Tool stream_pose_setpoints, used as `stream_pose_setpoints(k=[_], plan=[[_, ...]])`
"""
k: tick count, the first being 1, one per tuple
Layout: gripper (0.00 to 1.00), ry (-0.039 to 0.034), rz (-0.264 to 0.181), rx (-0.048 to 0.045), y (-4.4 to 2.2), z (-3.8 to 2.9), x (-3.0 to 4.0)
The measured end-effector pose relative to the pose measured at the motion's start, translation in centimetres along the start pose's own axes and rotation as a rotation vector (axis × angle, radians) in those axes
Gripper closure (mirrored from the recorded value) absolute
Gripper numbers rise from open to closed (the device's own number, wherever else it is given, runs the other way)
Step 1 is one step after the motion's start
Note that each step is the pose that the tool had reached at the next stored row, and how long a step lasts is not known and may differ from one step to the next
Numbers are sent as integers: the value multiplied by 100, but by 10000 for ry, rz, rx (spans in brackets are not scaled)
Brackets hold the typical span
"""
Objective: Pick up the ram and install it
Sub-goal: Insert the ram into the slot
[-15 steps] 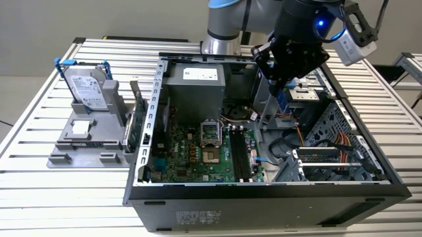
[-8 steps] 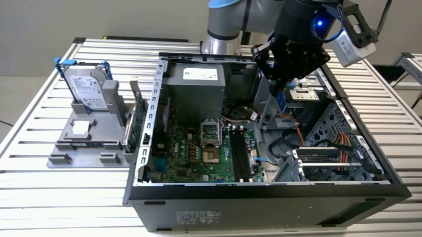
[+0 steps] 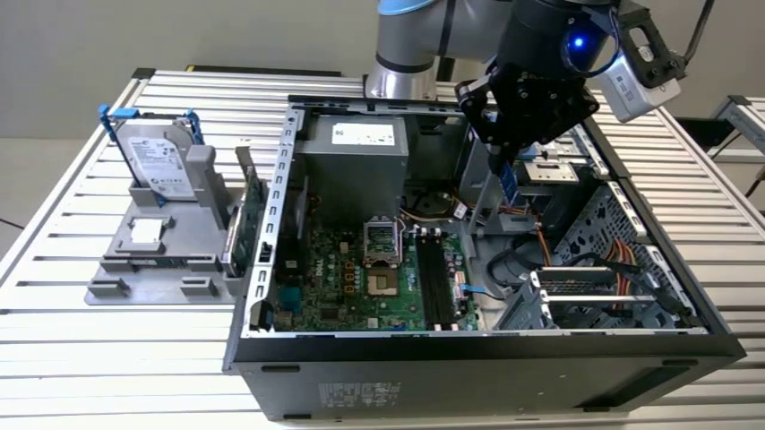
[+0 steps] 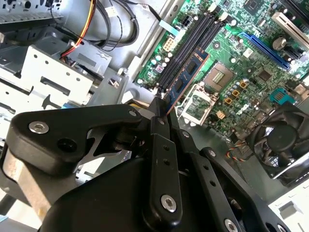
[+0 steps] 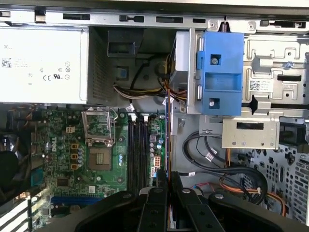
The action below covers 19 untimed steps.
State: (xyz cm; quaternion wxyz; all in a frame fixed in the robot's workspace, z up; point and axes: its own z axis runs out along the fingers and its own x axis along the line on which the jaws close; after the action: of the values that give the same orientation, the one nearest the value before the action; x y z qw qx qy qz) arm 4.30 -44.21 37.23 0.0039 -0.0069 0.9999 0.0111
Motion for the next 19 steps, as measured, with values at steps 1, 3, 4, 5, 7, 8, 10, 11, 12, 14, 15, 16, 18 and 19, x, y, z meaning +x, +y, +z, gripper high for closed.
stream_pose_setpoints(k=[1,3,4,5,7,8,10,11,12,14,15,16,18,19], plan=[[100,-1,0,0,0,0,0],[100,-1,0,0,0,0,0],[100,0,0,0,0,0,0],[100,0,1,2,0,0,0],[100,0,1,1,-2,3,-3],[100,0,1,-2,-3,8,-5],[100,5,0,-1,-5,21,-10],[100,10,1,-1,-7,30,-11],[100,17,1,-1,-9,40,-13],[100,36,1,0,-13,59,-17],[100,42,1,-1,-15,68,-19],[100,52,1,-3,-18,78,-21],[100,78,2,-5,-22,92,-26],[100,79,3,-3,-22,96,-26]])
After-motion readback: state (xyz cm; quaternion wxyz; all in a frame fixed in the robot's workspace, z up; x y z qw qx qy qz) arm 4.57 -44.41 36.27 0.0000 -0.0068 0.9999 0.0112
